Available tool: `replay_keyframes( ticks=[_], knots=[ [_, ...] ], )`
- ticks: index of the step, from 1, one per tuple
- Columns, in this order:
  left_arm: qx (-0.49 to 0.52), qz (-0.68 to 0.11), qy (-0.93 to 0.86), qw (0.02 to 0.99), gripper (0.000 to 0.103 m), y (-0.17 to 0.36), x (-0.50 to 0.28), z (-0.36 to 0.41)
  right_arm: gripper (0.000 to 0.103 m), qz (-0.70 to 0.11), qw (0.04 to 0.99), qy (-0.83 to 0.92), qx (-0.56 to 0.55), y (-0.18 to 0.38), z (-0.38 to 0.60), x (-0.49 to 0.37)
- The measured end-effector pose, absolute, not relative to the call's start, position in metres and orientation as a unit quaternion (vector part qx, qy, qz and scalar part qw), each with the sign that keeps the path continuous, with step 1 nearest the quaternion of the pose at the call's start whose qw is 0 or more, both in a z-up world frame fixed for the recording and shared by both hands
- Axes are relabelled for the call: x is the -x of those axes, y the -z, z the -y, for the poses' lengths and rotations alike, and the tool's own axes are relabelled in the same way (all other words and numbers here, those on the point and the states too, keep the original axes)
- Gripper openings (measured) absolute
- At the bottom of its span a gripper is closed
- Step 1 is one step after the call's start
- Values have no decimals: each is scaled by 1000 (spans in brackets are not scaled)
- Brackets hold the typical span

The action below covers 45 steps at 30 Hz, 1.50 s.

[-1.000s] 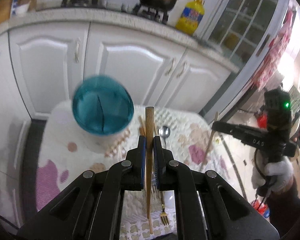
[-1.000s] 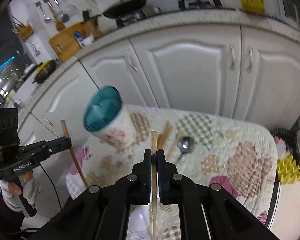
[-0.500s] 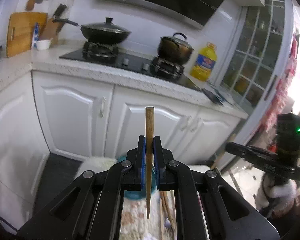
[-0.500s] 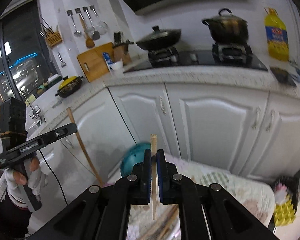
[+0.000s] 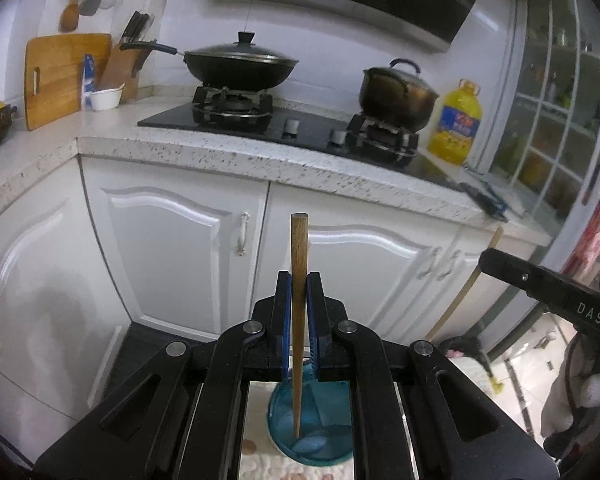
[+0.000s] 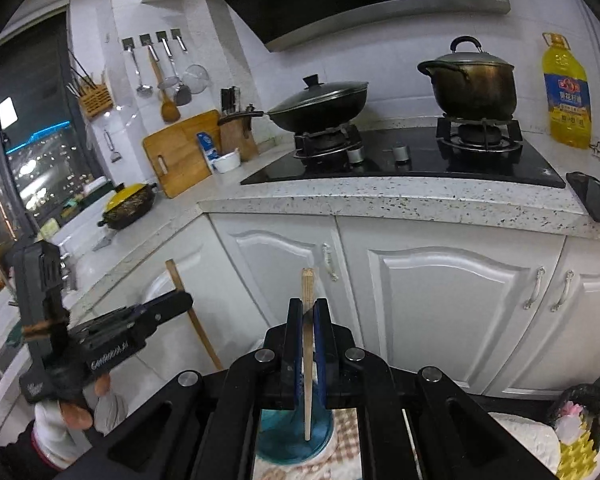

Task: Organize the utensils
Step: 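Lower both held chopsticks into the teal holder and open both grippers, then withdraw both tools from the holder back toward the utensil pile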

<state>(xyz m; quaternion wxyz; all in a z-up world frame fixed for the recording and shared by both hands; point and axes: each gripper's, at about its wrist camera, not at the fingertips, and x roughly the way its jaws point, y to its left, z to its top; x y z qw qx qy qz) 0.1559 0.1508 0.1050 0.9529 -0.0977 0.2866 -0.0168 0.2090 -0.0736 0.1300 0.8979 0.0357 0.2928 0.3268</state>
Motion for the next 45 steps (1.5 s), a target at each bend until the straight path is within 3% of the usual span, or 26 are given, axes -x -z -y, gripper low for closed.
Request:
replay_keyframes(
  ticks=[13, 24, 29, 33, 40, 45],
  knots=[
    [78, -340, 4, 937, 6, -40, -172, -135, 5, -373, 871, -318, -27, -52, 54, -247],
    [74, -344, -2, 936, 6, -31, -172, -130, 5, -405, 856, -318, -33, -27, 47, -252],
    [82, -349, -7, 933, 6, -30, -171, -132, 14, -415, 852, -317, -42, -21, 53, -250],
    [90, -358, -12, 929, 20, -28, -168, -132, 28, -417, 851, -318, -38, -18, 54, -243],
    [87, -357, -16, 930, 34, -29, -155, -129, 29, -423, 849, -314, -41, -13, 61, -231],
    [72, -348, -22, 935, 38, -34, -141, -123, 33, -422, 850, -313, -37, -14, 65, -216]
  ],
)
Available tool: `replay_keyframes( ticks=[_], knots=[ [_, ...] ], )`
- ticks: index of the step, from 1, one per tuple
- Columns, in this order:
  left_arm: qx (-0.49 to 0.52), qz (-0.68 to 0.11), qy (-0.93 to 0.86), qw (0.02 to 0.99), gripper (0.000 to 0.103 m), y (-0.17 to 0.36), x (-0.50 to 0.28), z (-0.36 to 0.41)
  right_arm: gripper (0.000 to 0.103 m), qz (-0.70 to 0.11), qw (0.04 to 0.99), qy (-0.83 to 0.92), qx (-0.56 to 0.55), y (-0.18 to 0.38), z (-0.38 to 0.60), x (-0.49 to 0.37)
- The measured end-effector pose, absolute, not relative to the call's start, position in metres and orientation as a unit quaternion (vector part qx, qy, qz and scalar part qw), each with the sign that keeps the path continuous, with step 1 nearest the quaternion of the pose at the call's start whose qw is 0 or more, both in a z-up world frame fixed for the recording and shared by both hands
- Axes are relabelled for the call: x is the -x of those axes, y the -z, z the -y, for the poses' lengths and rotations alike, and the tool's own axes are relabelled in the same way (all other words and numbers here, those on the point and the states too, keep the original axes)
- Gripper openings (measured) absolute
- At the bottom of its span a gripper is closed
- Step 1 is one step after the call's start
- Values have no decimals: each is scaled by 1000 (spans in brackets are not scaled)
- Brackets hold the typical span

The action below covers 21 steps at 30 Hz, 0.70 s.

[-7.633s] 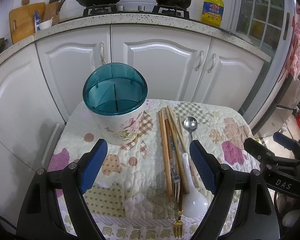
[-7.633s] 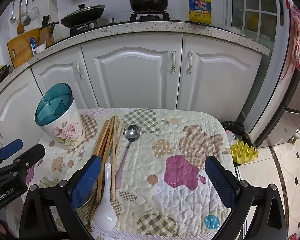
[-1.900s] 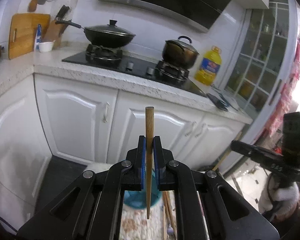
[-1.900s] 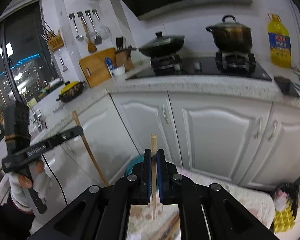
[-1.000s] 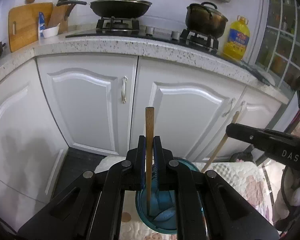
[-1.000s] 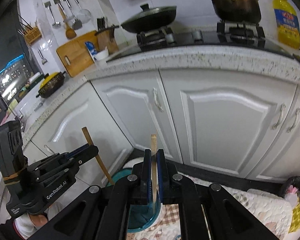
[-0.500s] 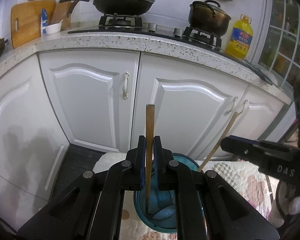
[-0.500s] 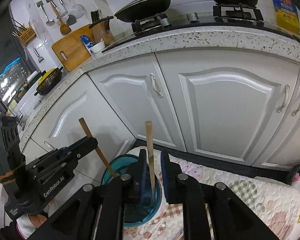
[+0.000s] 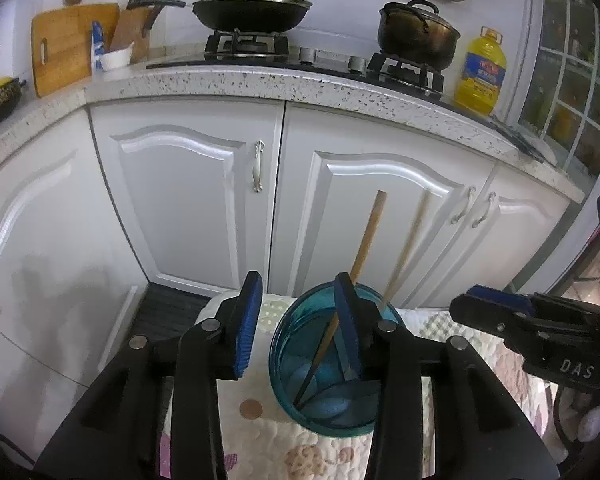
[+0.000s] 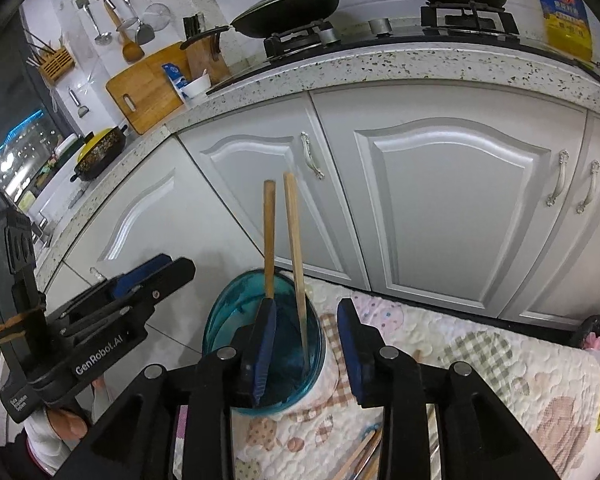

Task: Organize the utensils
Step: 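Withdraw both tools from the holder back toward the utensil pile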

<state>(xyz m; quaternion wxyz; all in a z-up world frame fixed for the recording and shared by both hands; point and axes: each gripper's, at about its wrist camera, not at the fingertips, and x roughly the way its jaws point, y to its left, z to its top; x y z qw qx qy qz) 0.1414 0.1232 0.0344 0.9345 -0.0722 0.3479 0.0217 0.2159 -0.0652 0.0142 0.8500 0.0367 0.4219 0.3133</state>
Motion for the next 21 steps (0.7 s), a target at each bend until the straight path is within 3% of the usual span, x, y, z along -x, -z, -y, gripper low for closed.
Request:
replay_keyframes(
  ticks=[21],
  knots=[
    [45, -340, 0, 939, 42, -31, -61, -72, 42, -419, 875, -242, -11, 1, 119, -132]
  ],
)
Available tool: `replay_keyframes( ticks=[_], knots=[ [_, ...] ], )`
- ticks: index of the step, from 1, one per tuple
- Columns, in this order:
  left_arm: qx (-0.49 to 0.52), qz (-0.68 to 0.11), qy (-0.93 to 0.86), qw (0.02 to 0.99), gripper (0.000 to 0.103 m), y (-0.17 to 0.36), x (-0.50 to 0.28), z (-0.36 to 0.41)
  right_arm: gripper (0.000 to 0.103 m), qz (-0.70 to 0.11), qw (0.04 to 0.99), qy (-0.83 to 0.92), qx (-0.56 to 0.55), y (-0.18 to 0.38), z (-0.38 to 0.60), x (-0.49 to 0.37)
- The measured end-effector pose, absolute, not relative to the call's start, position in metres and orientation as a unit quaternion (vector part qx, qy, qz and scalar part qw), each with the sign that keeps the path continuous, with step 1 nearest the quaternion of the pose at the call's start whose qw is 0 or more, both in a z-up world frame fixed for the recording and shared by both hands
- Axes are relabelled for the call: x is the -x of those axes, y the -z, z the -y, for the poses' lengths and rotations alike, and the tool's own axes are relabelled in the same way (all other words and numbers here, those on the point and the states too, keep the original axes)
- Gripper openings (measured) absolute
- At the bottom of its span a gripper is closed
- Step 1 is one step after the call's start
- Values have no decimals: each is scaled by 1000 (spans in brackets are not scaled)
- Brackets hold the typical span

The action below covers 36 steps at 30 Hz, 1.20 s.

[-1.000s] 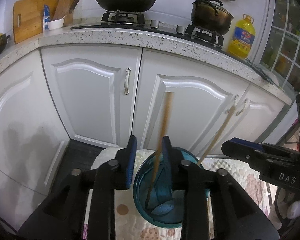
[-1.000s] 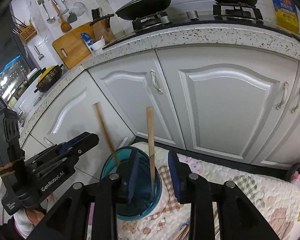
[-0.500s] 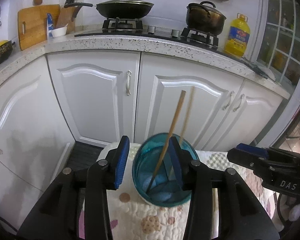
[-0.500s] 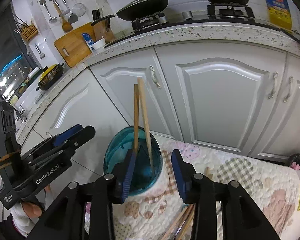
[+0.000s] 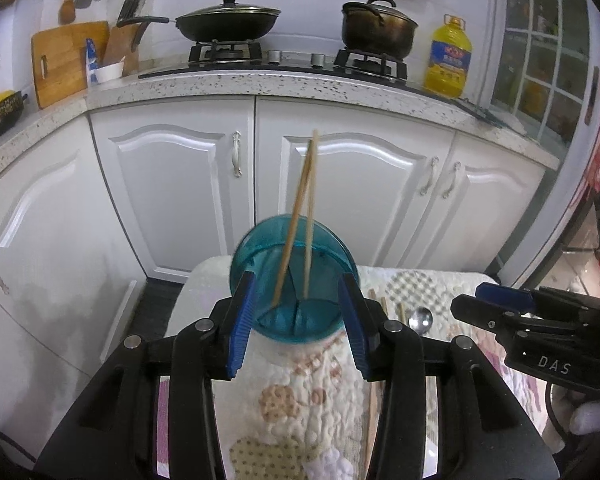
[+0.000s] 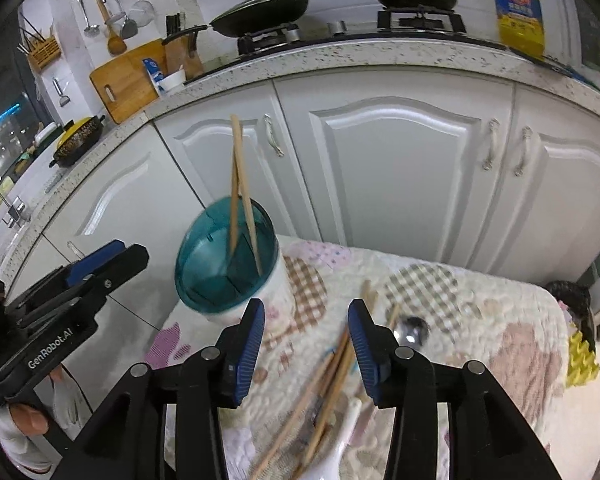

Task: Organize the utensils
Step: 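Withdraw both tools from the holder back toward the utensil pile, then grasp a chopstick with the left gripper while the right gripper grasps another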

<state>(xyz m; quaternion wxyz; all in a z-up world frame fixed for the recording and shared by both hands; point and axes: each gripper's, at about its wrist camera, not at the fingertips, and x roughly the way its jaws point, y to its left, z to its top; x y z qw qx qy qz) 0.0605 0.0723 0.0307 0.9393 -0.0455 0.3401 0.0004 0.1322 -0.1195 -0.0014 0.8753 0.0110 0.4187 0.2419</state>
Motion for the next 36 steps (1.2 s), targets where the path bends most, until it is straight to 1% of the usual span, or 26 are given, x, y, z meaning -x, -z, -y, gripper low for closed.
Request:
replay_keyframes(
  ticks=[1, 3, 11, 21, 28, 31, 36],
  knots=[
    [46, -342, 2, 939, 44, -29, -58, -69, 42, -418, 877, -238, -8, 2, 121, -129],
    [45, -345, 6, 938, 50, -27, -53, -63, 42, -417, 879, -232, -6, 4, 126, -123],
    [26, -357, 17, 934, 50, -15, -40, -40, 43, -433, 874, -219, -12, 19, 146, -107],
    [13, -377, 24, 926, 50, 7, -40, -25, 43, -469, 860, -199, -16, 52, 167, -103],
    [37, -419, 46, 906, 50, 41, -39, -37, 43, -510, 833, -211, -42, 89, 168, -120],
    [47, -442, 49, 894, 50, 58, -38, -41, 41, -525, 823, -212, -36, 108, 160, -131],
    [49, -459, 63, 885, 50, 73, -36, -40, 41, -543, 816, -195, -33, 132, 145, -158]
  ],
)
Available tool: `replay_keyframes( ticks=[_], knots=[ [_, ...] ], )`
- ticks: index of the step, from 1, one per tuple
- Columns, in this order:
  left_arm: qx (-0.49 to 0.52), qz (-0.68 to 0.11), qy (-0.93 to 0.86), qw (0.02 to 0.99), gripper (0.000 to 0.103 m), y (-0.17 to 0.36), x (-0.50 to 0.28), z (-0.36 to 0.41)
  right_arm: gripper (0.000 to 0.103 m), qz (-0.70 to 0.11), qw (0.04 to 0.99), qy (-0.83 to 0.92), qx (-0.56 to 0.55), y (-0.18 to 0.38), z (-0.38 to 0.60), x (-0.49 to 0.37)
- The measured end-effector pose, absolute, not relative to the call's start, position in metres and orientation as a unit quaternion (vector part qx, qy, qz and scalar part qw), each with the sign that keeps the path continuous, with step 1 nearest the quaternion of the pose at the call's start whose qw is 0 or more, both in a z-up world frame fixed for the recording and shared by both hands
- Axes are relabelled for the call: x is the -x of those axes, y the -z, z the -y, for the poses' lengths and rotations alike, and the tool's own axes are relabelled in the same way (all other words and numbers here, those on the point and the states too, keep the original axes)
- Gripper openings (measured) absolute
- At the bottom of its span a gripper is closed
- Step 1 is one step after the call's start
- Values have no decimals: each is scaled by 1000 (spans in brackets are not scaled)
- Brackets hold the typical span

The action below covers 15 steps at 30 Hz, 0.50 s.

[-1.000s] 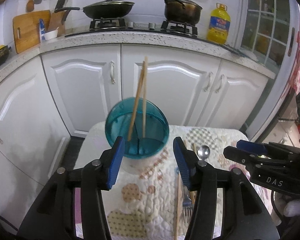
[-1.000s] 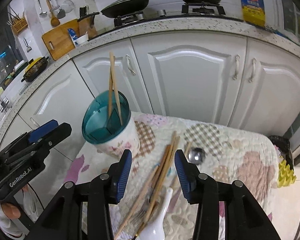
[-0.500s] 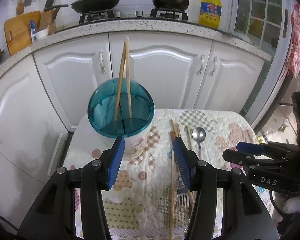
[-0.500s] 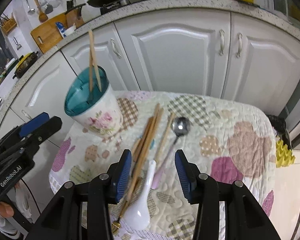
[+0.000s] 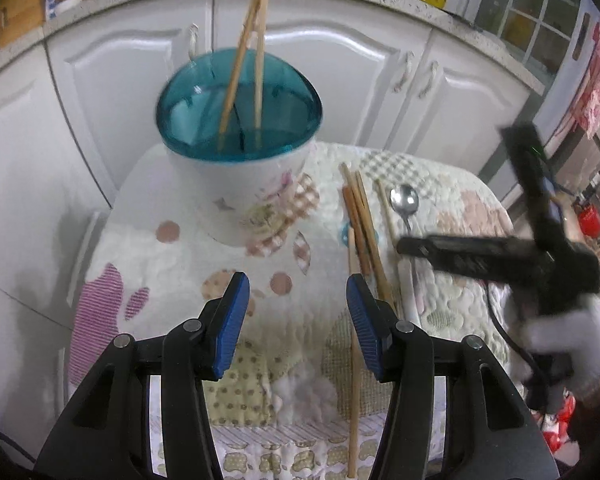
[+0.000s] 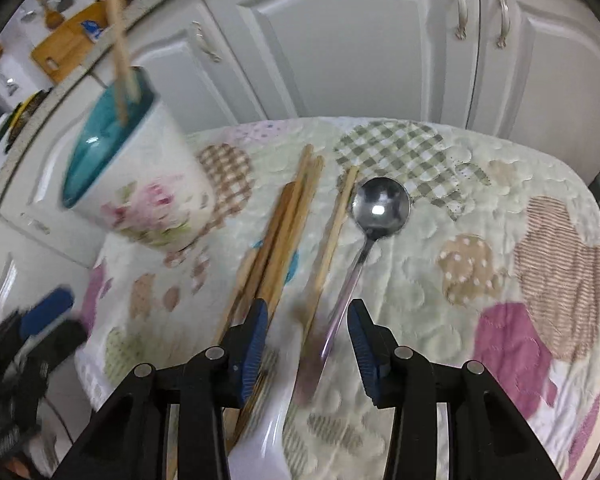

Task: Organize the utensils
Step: 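Grasp a chopstick with the left gripper while the right gripper grasps another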

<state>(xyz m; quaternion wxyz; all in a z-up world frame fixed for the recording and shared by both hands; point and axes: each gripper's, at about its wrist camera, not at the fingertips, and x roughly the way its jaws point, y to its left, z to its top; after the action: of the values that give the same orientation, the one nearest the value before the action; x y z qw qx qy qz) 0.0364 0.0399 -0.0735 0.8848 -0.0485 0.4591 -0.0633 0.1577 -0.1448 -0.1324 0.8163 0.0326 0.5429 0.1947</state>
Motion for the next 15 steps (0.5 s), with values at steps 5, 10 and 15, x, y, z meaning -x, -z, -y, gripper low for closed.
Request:
replay_keyframes(
  ticks=[5, 10, 15],
  knots=[
    [47, -476, 89, 874, 50, 87, -43, -27, 31, -553, 814, -175, -32, 148, 139, -181],
    [43, -494, 103, 862, 50, 101, -62, -11, 17, -548, 818, -174, -24, 153, 136, -193],
    [24, -509, 102, 854, 48, 117, -81, 2, 6, -549, 816, -178, -20, 148, 156, -186]
  ],
)
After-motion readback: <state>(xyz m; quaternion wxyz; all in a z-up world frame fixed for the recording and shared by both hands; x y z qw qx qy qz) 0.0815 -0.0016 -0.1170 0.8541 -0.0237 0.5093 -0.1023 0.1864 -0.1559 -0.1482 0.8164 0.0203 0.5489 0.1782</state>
